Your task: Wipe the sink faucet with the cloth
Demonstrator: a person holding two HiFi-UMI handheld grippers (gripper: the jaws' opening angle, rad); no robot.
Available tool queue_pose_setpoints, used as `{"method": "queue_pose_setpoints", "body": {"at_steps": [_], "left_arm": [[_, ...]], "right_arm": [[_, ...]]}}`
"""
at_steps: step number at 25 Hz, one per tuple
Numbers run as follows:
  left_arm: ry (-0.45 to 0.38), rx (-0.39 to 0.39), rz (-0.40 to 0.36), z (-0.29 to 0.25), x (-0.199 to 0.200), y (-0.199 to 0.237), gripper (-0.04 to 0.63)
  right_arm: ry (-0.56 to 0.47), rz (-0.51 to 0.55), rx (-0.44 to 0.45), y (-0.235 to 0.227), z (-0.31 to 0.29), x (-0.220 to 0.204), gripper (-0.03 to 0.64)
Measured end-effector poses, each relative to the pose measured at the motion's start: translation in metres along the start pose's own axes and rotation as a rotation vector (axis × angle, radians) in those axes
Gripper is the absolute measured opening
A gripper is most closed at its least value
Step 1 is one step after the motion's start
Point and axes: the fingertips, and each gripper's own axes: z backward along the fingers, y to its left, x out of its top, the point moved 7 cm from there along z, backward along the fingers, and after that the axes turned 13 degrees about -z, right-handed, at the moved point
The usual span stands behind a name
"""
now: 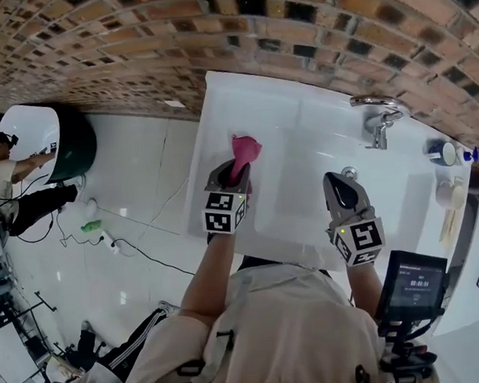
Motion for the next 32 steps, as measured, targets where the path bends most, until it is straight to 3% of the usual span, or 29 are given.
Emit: {"method": "queue_pose_setpoints", "body": {"at_steps": [9,14,18,26,29,32], "left_arm": [[-0.277,-0.073,-0.062,-0.002,0.136,-0.073,0.092],[-0.382,-0.093,-0.107,-0.007,0.2,-0.107,0.092],[-0.384,-0.07,-0.122,-0.024,0.224,-0.119,0.094],[-0.302,-0.034,-0.062,-0.074,0.224,-0.12,0.094],[-0.321,-0.051,-0.042,-0.078,0.23,-0.128,0.093],[-0.38,-0.048,-0.075,-0.069,0.247,-0.139,0.092]], "right_arm": [[-0.122,0.071,-0.021,-0.031,0.062,0.053,-0.009],[-0.182,0.105,-0.04,-0.051,0.09,0.079,-0.009],[-0.213,0.118,-0.054,-0.067,0.107,0.09,-0.009],[-0.216,0.105,-0.079,-0.097,0.124,0.094,-0.009],[-0.208,0.091,-0.091,-0.108,0.127,0.089,-0.009],[-0.204,0.078,-0.096,-0.114,0.129,0.086,-0.009]]}}
